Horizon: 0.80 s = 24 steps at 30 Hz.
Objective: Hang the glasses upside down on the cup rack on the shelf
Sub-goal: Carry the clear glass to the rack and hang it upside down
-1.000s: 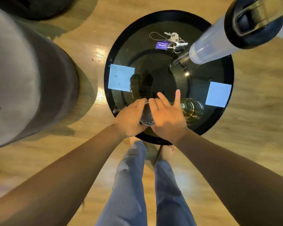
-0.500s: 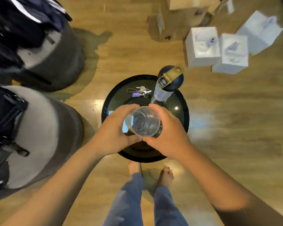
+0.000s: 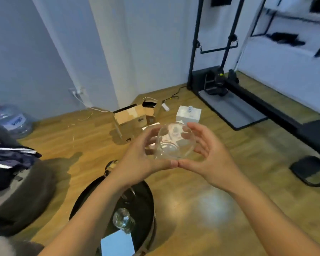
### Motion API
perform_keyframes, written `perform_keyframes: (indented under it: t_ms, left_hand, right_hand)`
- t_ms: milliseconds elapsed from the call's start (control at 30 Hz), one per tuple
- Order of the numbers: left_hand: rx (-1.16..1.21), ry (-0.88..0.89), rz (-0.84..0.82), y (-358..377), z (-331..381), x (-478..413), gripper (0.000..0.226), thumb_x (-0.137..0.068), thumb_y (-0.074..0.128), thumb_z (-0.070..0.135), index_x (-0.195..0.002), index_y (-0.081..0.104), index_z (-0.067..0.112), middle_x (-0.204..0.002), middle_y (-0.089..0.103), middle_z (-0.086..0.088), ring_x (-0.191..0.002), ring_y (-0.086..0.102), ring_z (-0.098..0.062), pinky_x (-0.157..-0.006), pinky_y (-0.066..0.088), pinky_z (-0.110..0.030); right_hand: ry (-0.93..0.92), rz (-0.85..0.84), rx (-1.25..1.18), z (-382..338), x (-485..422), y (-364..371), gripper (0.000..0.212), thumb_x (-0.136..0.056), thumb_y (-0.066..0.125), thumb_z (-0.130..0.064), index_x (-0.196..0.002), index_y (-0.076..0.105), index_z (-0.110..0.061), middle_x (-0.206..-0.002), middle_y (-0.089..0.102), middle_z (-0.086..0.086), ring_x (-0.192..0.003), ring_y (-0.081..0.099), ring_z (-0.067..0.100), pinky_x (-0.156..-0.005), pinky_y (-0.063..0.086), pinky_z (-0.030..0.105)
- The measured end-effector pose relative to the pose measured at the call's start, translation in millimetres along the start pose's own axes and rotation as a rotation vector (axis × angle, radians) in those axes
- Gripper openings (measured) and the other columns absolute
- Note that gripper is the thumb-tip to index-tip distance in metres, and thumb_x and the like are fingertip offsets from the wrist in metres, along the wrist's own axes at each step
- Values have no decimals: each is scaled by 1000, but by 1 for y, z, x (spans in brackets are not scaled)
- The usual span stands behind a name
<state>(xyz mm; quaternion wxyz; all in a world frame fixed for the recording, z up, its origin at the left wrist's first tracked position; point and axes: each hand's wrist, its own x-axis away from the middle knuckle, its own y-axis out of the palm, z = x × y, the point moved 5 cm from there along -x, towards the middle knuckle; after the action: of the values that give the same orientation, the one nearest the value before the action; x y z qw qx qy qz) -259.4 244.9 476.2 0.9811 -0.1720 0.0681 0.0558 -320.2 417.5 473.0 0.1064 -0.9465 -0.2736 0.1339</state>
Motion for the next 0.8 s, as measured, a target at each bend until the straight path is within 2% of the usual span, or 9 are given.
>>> perform_keyframes:
  t_ms: [67, 133, 233, 300, 433, 567, 633, 733, 800]
  left_hand:
    - [9, 58, -49, 46, 35, -22, 76, -64, 91, 31, -129, 52, 39, -131, 59, 17, -121, 57, -4, -89, 56, -31]
    - [53, 104, -99, 94, 67, -41, 72, -64, 90, 27, -127, 56, 35, -130, 61, 13, -118, 60, -9, -86, 58, -33]
    - [144, 162, -201, 170, 107, -65, 67, -62, 88, 30, -122, 59, 33, -124, 65, 12, -112, 64, -12, -82, 58, -33]
    - [179, 179, -278, 224, 126, -77, 68, -61, 87, 37, -123, 58, 32, -123, 67, 10, -111, 66, -17, -84, 59, -40]
    - [264, 161, -440, 341, 155, -95, 66, -59, 84, 44, -120, 60, 31, -118, 69, 5, -105, 69, -23, -85, 58, -49]
    - [441, 14, -568, 465, 175, -112, 61, -65, 80, 45, -117, 60, 21, -116, 70, -10, -103, 69, -38, -75, 59, -55]
    - [529, -87, -651, 529, 183, -121, 58, -74, 76, 44, -119, 58, 13, -116, 69, -16, -100, 68, -45, -70, 59, -53]
    - [631, -223, -799, 626, 197, -135, 61, -85, 66, 43, -130, 50, 6, -123, 66, -22, -101, 66, -50, -73, 53, -57]
    - [677, -307, -874, 682, 213, -143, 63, -85, 66, 44, -133, 50, 7, -128, 61, -25, -103, 66, -50, -67, 55, -50]
  right_hand:
    - [-9, 108, -3, -9, 20, -59, 82, -59, 91, -31, -130, 49, -33, -127, 58, -21, -120, 55, 2, -94, 50, 25]
    - [-23, 218, 29, -13, 43, -113, 79, -61, 89, -35, -129, 50, -28, -126, 60, -12, -118, 57, 8, -94, 52, 35]
    - [-14, 373, 89, -13, 86, -185, 75, -63, 81, -55, -129, 49, -36, -125, 58, -18, -114, 57, 3, -91, 52, 35]
    - [12, 458, 124, -8, 117, -228, 75, -66, 75, -63, -132, 45, -42, -125, 58, -20, -112, 57, 0, -90, 52, 33]
    - [88, 598, 207, 13, 182, -312, 85, -67, 77, -59, -139, 34, -47, -129, 55, -20, -117, 55, 2, -93, 52, 39]
    - [158, 721, 277, 40, 243, -396, 93, -59, 84, -46, -134, 28, -49, -130, 53, -22, -116, 56, 1, -96, 50, 41]
    - [209, 751, 314, 54, 266, -441, 91, -59, 85, -49, -129, 27, -53, -131, 51, -21, -117, 56, 3, -98, 48, 43]
    - [270, 805, 340, 74, 294, -512, 91, -61, 85, -51, -129, 25, -54, -127, 54, -22, -116, 57, 7, -98, 48, 43]
    - [319, 845, 348, 83, 310, -559, 91, -61, 85, -54, -131, 26, -51, -128, 55, -19, -116, 58, 9, -98, 48, 44]
